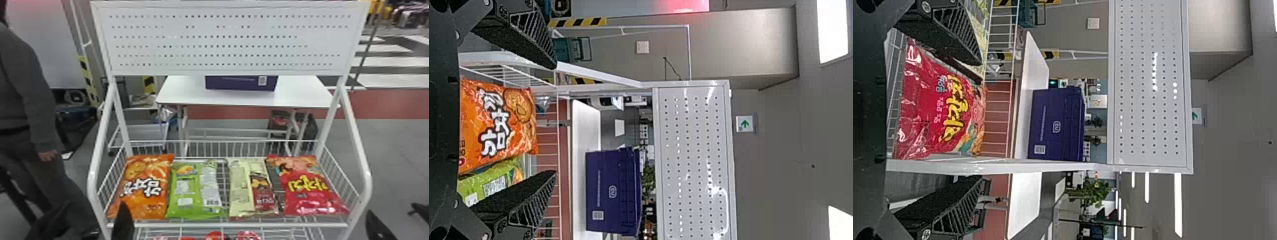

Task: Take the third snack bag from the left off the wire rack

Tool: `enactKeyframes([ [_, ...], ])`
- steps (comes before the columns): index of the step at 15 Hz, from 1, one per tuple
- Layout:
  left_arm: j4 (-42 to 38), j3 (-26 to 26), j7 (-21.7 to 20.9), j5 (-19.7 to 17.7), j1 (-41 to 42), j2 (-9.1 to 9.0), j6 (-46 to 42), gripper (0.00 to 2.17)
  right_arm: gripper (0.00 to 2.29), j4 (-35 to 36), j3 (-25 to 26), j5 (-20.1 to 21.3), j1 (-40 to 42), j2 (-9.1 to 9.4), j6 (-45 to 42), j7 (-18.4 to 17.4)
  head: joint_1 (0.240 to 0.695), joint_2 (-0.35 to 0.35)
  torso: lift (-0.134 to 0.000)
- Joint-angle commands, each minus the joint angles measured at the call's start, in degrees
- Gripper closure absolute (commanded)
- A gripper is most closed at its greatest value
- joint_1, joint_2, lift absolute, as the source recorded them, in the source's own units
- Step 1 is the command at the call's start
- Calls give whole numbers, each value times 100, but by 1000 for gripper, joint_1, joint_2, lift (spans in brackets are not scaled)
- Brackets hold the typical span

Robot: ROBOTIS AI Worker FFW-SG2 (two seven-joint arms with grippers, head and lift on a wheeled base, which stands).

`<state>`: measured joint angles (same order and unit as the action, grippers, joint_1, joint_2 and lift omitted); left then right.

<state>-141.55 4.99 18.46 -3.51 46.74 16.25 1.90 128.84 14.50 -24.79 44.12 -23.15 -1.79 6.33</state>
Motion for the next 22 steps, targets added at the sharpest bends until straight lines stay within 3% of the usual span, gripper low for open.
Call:
enactKeyframes([
  [1,4,2,0,0,-7,1,0,144,80,1,0,0,0,12,0,0,499,0,0],
  [9,-22,19,0,0,2,-8,0,144,80,-8,-35,0,-9,21,0,0,499,0,0],
  [11,-57,90,9,61,55,-17,-18,144,80,-193,-448,158,-378,12,-88,-35,499,0,0],
  [13,-57,151,0,105,64,-17,0,144,80,-562,-1310,826,-1239,179,193,-255,499,0,0],
  [17,-57,125,9,114,151,27,-18,144,80,-1942,-2540,1389,-3208,715,1353,-325,499,0,0],
  [22,-119,-34,18,70,283,124,-36,144,80,-3647,-3164,1380,-4517,1032,1599,-325,499,0,0],
])
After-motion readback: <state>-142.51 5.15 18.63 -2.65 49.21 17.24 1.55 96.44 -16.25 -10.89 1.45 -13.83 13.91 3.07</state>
